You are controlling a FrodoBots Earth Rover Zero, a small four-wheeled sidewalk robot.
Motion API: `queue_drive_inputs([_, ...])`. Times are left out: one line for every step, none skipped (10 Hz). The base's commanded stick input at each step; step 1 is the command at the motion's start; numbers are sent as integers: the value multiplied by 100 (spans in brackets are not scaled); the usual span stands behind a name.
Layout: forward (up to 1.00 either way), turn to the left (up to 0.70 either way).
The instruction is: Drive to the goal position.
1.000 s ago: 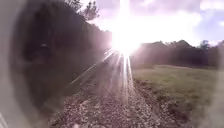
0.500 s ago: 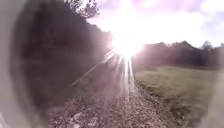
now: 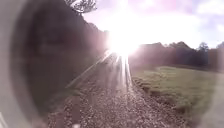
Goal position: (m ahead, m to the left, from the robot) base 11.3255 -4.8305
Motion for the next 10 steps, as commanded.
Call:
queue_drive_inputs([85, 0])
queue_drive_inputs([85, 0])
queue_drive_inputs([85, 0])
queue_drive_inputs([85, 0])
queue_drive_inputs([85, 0])
queue_drive_inputs([85, 0])
queue_drive_inputs([85, 0])
queue_drive_inputs([85, 0])
queue_drive_inputs([85, 0])
queue_drive_inputs([85, 0])
